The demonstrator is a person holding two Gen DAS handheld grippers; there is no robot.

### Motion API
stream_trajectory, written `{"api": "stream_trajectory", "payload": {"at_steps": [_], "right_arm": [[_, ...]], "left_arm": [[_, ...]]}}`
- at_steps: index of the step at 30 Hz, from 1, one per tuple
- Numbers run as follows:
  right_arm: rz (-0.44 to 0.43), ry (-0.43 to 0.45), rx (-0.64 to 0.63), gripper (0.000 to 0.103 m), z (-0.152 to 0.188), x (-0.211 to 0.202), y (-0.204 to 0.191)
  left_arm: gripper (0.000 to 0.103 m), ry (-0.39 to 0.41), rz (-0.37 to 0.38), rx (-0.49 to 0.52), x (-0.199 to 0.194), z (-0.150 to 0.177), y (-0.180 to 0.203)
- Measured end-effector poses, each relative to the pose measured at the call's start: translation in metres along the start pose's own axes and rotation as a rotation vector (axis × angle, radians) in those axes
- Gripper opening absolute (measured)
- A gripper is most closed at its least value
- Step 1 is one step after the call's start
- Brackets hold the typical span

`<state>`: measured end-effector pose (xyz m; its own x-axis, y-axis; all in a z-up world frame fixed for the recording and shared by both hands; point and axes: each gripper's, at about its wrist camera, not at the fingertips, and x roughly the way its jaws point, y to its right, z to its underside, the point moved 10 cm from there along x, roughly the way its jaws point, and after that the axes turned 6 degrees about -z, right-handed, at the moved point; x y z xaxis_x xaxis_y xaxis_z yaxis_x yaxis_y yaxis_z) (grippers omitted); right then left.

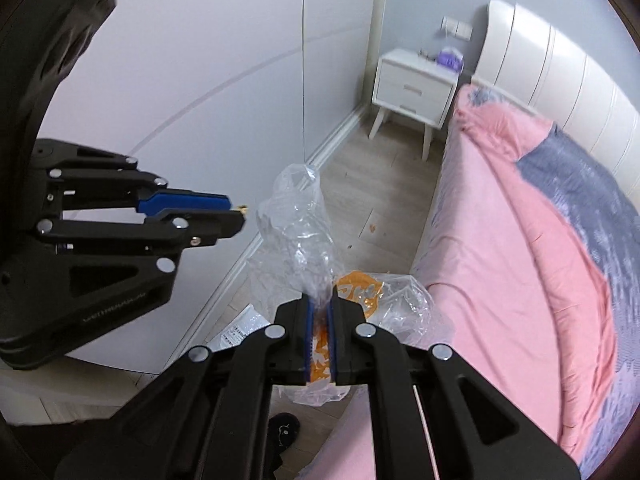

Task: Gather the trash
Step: 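Turn both loaded tools away from the bed toward the window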

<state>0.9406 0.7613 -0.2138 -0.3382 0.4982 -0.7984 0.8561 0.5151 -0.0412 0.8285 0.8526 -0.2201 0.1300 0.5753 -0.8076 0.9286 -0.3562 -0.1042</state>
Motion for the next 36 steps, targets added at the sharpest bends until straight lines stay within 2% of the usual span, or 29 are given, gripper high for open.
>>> {"api": "stream_trajectory", "payload": {"at_steps": [5,10,14,18,28,32,36], "right_arm": [[0.028,0.059,0.07,0.007,0.001,-0.05,0.006],[0.1,0.092,0.166,0.007,0.005,-0.08,0.023],[0.182,0.102,0.229,0.007,0.016,-0.102,0.035],[0.283,0.098,0.309,0.007,0.04,-0.124,0.044],[0.553,0.138,0.636,0.007,0.142,-0.22,0.057],[0.649,0.16,0.758,0.007,0.194,-0.263,0.062],[0.742,0.178,0.885,0.007,0.264,-0.314,0.056]], "left_arm": [[0.01,0.063,0.028,0.128,-0.041,-0.027,0.033],[0.01,0.116,0.078,0.216,-0.061,-0.053,0.061],[0.01,0.158,0.155,0.308,-0.071,-0.064,0.096],[0.01,0.17,0.241,0.387,-0.074,-0.061,0.133],[0.01,0.196,0.456,0.635,-0.116,-0.01,0.266],[0.01,0.23,0.551,0.769,-0.155,0.026,0.334],[0.01,0.248,0.642,0.885,-0.2,0.075,0.405]]}}
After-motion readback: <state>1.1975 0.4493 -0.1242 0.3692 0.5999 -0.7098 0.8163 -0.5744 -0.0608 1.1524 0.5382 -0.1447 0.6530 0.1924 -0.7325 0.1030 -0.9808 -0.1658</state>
